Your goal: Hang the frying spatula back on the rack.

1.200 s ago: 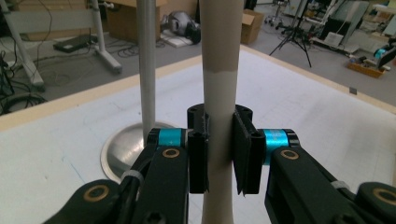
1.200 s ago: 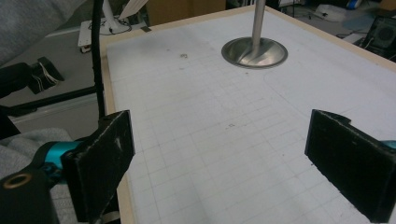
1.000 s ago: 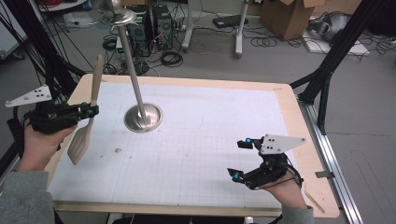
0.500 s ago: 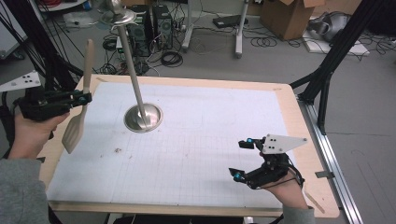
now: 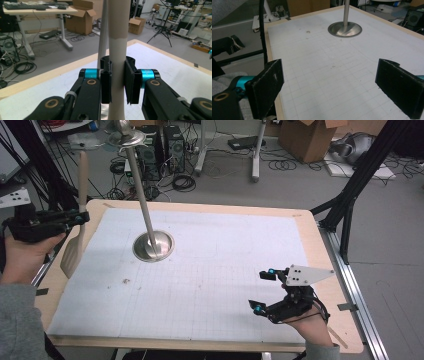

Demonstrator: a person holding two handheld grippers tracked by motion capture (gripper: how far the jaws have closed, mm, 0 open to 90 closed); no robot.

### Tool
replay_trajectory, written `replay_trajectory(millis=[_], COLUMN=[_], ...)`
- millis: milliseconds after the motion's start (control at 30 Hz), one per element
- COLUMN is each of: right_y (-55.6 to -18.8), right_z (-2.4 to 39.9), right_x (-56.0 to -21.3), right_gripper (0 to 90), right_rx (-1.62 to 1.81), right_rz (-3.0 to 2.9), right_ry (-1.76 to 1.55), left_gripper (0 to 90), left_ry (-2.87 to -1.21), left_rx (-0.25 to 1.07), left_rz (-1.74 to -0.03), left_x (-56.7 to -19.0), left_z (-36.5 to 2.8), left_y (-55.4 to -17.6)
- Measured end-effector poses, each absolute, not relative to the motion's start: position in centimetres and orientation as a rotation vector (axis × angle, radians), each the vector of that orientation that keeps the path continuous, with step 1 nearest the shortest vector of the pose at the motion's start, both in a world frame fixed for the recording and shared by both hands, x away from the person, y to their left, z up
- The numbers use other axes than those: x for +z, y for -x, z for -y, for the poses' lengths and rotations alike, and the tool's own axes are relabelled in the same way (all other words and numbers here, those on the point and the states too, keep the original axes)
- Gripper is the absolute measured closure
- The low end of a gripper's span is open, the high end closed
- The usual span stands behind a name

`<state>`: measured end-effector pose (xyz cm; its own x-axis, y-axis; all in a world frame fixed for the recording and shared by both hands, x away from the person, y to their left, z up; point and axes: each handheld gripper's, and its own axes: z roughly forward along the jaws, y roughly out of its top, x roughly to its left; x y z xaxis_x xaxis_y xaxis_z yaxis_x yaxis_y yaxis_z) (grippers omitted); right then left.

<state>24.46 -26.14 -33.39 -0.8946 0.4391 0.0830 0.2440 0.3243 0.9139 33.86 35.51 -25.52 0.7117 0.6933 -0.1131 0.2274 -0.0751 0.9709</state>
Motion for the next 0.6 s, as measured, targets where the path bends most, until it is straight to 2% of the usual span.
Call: replay_trajectory(millis=[233,600], right_y=[-24.78,-25.08], right_z=[26.23,26.36], right_x=[-33.57,-33.61], right_gripper=[7.2,7.2], right_rx=[1.61,1.624], right_rz=[-2.411,-2.407], right_ry=[-0.626,-0.629], left_gripper=[77.6,77.6], left_ry=[-1.638,-1.646], left_rx=[0.492,0.482], left_rz=[-0.776,-0.77], left_x=[-24.37,-24.39], left_z=[-35.72,-35.31], left_y=[-34.04,-34.58])
